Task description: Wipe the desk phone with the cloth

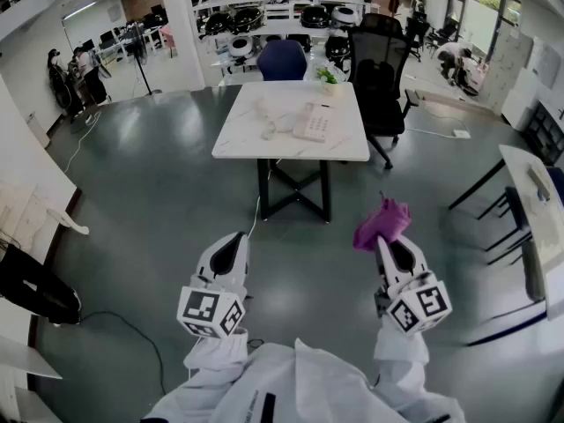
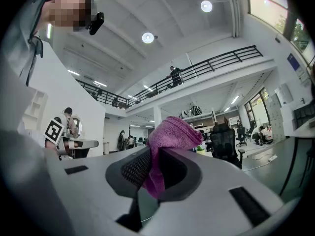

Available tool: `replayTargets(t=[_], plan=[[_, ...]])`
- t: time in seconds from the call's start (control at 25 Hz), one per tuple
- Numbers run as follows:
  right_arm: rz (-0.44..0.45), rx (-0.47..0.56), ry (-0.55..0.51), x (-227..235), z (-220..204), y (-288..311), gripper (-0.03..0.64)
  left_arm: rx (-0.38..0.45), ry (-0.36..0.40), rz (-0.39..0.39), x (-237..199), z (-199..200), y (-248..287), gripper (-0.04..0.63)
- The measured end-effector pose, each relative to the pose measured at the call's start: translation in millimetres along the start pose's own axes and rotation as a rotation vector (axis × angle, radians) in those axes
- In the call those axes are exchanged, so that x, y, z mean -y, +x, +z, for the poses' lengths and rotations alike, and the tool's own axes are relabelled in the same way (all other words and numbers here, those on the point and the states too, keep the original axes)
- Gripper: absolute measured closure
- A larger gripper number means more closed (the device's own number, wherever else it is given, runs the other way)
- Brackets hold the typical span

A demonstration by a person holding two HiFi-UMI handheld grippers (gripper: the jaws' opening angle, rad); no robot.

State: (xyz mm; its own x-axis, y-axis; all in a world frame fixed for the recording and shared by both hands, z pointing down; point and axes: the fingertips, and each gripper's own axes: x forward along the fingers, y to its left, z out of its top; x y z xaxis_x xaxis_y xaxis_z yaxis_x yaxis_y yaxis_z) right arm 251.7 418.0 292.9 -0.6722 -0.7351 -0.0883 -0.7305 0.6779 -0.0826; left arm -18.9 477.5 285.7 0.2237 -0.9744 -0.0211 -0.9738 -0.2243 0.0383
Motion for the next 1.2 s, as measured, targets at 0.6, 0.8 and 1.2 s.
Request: replayTargets(t=[0.6,0.8,1.2], plan=[[0.006,-0.006,0.02,18,-2,4,0.586,0.007,-0.007,-0.002,9,1,18,0.597],[0.015,-0.009,0.021,25,-3,6,0.586,0.006,-0.015,0.0,14,-2,24,0.597],[0.025,-0.017,0.041,39,-17,23,0.586,-0.027,-0.023,0.005,14,-19,39,0.597]])
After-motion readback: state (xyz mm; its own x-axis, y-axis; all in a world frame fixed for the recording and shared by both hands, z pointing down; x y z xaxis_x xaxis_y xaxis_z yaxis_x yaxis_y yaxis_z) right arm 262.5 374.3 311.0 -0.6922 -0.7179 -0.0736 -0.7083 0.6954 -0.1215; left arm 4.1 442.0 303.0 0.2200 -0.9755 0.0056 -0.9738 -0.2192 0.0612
